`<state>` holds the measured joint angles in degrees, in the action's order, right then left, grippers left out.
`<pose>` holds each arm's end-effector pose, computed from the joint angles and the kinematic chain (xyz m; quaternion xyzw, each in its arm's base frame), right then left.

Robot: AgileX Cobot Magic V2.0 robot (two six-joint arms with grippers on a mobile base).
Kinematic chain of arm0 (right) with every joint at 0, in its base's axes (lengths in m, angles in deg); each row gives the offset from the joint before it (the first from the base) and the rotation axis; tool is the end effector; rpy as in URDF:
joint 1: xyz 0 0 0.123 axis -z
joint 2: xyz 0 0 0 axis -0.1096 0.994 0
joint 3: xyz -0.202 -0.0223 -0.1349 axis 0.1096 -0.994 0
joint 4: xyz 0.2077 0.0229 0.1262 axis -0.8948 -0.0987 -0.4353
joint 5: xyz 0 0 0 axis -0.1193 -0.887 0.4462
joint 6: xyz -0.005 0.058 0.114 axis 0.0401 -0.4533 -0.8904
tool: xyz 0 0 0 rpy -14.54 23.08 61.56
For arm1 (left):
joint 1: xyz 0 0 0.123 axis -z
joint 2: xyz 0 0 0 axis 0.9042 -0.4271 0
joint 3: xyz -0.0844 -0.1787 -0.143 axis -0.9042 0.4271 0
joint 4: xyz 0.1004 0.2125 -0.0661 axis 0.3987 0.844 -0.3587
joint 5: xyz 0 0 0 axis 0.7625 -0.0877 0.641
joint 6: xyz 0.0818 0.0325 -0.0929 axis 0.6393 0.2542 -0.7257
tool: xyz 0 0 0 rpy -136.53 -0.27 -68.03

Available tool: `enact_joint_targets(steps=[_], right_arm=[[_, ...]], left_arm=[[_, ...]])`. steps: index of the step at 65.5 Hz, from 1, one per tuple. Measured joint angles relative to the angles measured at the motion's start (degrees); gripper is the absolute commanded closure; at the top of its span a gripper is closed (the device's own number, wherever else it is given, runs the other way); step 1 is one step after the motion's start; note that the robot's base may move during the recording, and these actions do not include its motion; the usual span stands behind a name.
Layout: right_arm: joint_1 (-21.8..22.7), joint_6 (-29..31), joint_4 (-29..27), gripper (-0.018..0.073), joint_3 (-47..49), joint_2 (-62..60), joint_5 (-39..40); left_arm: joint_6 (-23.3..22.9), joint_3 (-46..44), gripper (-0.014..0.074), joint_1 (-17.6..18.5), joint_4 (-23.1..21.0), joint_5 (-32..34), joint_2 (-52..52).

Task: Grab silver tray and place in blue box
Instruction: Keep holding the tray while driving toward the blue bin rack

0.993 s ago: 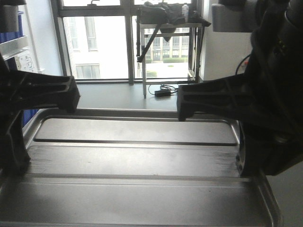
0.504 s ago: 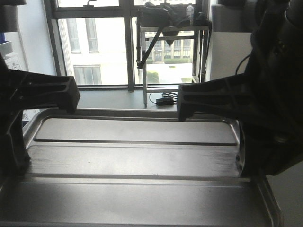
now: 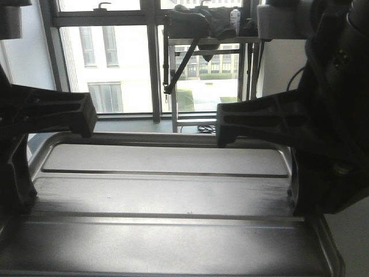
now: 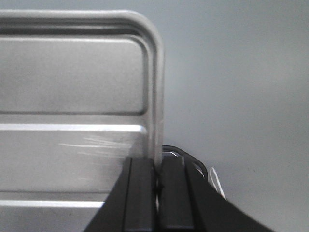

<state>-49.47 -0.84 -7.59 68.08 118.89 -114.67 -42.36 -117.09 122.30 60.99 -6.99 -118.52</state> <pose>0.1704 0.1866 0.1678 0.0297 0.9760 0.0590 0.2076 0.1549 -0.1884 0.1751 0.0240 0.9797 -0.0668 0.1874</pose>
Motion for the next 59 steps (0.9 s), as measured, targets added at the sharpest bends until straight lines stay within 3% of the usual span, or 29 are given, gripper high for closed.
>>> enact_joint_targets(steps=[59], right_arm=[[0.00, 0.00, 0.00, 0.0506, 0.00, 0.00, 0.00]], left_arm=[[0.00, 0.00, 0.0610, 0.00, 0.11, 0.00, 0.00]])
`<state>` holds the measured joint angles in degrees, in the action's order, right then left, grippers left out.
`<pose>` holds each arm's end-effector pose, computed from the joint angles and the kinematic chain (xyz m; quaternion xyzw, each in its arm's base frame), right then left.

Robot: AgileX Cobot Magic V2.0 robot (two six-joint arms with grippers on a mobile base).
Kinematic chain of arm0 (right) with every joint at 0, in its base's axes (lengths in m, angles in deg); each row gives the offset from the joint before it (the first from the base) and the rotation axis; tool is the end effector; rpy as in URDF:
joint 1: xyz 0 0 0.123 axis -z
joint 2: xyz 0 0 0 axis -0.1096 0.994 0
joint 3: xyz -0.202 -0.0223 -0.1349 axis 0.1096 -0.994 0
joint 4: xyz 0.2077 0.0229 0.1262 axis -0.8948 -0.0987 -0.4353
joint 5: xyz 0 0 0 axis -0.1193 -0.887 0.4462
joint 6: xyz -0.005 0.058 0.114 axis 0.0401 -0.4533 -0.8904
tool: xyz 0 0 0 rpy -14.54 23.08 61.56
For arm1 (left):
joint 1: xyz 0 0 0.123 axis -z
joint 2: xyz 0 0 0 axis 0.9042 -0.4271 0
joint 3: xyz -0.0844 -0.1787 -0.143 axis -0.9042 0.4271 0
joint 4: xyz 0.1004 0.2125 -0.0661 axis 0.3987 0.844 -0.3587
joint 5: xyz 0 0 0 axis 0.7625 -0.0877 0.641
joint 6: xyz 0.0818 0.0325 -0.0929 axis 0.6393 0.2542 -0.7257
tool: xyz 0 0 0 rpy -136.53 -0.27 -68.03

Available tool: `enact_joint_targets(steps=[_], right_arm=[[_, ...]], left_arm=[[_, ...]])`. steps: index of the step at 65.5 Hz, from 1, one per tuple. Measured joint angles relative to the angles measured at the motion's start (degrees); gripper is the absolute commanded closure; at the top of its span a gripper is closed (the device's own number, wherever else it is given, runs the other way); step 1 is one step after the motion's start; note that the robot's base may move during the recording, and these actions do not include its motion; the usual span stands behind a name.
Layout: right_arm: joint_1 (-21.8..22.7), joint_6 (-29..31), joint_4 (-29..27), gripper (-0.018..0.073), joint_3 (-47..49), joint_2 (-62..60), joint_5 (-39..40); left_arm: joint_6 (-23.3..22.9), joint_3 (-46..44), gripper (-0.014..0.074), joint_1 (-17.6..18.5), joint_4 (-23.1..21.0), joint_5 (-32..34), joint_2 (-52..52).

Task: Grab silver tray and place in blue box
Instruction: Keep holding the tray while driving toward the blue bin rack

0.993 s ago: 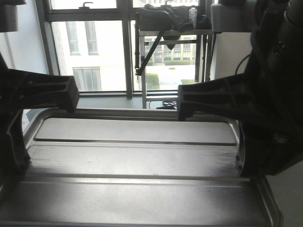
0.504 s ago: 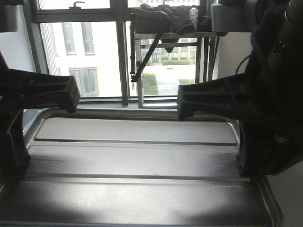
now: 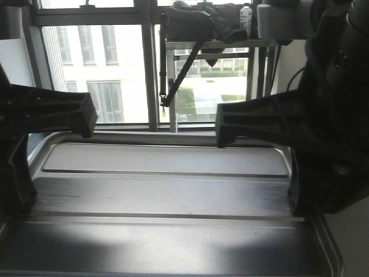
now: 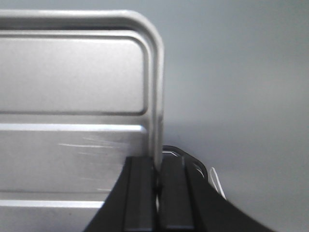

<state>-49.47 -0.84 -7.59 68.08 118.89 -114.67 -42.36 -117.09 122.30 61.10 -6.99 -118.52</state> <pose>0.1704 0.1866 0.1678 0.0297 0.9760 0.0590 0.2076 0.1550 -0.1883 0.1752 0.0245 0.9796 -0.0664 0.1881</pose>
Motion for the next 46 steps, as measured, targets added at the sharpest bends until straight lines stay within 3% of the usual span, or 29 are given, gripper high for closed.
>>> enact_joint_targets(steps=[46], right_arm=[[0.00, 0.00, 0.13, 0.0506, 0.00, 0.00, -0.10]], left_arm=[[0.00, 0.00, 0.0610, 0.00, 0.00, 0.23, 0.00]])
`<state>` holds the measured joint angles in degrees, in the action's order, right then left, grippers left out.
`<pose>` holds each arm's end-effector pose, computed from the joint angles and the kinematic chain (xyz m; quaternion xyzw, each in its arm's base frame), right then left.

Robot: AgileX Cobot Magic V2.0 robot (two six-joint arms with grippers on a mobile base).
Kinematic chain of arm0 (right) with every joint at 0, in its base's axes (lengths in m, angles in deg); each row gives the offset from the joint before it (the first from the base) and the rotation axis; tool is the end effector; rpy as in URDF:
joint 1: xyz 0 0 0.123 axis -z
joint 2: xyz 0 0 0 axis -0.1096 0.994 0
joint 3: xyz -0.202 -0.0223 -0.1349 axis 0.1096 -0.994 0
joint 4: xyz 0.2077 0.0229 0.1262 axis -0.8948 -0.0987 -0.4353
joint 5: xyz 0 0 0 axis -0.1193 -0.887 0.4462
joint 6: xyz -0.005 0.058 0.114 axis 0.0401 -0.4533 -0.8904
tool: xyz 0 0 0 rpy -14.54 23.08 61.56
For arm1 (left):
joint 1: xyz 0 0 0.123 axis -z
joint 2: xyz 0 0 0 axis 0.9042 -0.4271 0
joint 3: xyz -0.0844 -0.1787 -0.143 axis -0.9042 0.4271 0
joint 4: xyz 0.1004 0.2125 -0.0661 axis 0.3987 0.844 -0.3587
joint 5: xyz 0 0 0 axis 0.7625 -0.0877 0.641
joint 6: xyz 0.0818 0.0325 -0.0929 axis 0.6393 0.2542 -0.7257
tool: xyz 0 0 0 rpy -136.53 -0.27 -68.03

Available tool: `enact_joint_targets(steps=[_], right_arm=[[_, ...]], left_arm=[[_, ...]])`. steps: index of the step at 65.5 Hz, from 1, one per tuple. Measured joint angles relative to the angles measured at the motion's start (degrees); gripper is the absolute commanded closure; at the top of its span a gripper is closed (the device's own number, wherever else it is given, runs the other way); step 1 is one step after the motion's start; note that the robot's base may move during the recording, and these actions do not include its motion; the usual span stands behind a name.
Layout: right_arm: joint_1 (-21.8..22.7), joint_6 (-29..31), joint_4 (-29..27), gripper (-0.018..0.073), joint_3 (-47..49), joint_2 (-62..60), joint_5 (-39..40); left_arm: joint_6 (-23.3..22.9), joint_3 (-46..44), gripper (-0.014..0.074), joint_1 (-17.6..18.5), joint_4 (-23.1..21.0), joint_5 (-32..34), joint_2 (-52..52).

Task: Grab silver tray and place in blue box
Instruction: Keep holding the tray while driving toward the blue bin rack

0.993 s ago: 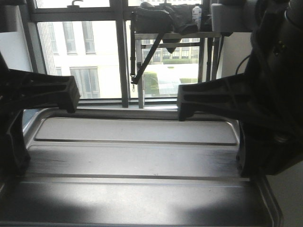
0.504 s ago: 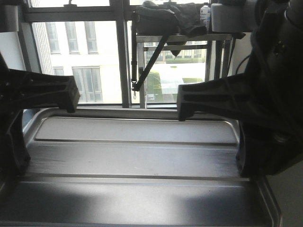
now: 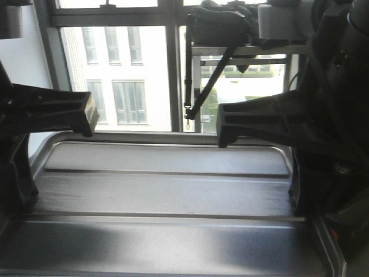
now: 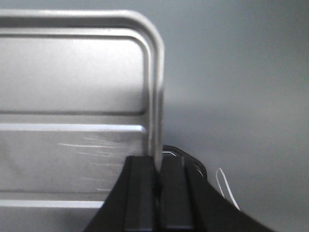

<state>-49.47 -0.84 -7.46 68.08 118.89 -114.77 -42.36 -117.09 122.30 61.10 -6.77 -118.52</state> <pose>0.1705 0.1863 0.1678 0.0292 0.9760 0.0577 0.2081 0.1552 -0.1888 0.1753 0.0248 0.9793 -0.0681 0.1889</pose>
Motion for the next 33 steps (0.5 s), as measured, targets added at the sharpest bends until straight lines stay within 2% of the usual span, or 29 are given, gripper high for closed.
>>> enact_joint_targets(steps=[33], right_arm=[[0.00, 0.00, 0.00, 0.0506, 0.00, 0.00, 0.00]], left_arm=[[0.00, 0.00, 0.0610, 0.00, 0.00, 0.09, 0.00]])
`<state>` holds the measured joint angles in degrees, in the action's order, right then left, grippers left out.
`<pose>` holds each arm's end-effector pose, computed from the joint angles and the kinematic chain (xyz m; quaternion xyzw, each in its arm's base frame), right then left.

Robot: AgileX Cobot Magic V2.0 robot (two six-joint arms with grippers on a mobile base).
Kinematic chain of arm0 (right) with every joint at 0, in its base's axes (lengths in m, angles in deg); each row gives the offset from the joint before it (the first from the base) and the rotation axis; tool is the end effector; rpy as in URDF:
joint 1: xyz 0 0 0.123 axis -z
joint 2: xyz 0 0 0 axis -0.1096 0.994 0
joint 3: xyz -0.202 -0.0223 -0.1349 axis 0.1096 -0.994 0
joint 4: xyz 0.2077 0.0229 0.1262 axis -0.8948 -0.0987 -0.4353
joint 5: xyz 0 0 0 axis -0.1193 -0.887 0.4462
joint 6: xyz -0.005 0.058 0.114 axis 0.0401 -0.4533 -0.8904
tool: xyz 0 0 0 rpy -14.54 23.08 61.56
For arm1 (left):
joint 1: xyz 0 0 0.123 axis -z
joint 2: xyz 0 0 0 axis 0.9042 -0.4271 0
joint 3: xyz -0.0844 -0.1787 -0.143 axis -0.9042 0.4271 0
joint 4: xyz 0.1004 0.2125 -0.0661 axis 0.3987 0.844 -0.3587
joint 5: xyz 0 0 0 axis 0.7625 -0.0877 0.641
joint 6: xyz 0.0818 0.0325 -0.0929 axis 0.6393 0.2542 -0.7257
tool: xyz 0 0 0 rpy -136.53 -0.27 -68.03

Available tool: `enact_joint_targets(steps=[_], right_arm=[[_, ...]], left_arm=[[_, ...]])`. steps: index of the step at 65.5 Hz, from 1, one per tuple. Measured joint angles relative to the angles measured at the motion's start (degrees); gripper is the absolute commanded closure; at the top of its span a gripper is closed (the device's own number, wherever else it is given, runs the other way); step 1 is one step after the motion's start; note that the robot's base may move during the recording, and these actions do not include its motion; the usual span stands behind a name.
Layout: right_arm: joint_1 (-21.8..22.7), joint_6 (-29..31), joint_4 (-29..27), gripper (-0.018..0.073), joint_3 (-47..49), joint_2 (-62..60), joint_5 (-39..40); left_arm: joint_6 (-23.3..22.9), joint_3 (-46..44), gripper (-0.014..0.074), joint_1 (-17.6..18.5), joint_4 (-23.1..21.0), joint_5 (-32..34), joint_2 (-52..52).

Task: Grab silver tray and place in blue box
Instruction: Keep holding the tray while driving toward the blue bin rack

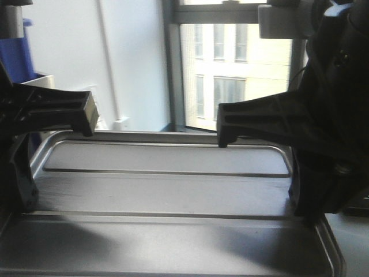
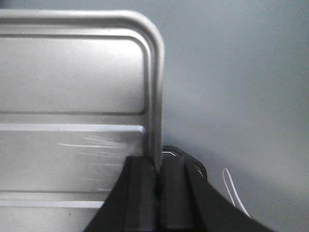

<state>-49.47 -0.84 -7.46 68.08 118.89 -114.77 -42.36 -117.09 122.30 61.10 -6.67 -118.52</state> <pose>0.1705 0.1863 0.1678 0.0292 0.9760 0.0577 0.2081 0.1553 -0.1890 0.1754 0.0249 0.9792 -0.0689 0.1893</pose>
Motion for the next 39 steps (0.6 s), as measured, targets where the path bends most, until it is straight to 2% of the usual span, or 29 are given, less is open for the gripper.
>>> enact_joint_targets(steps=[39], right_arm=[[0.00, 0.00, 0.00, 0.0506, 0.00, 0.00, 0.00]], left_arm=[[0.00, 0.00, 0.0610, 0.00, 0.00, 0.00, 0.00]])
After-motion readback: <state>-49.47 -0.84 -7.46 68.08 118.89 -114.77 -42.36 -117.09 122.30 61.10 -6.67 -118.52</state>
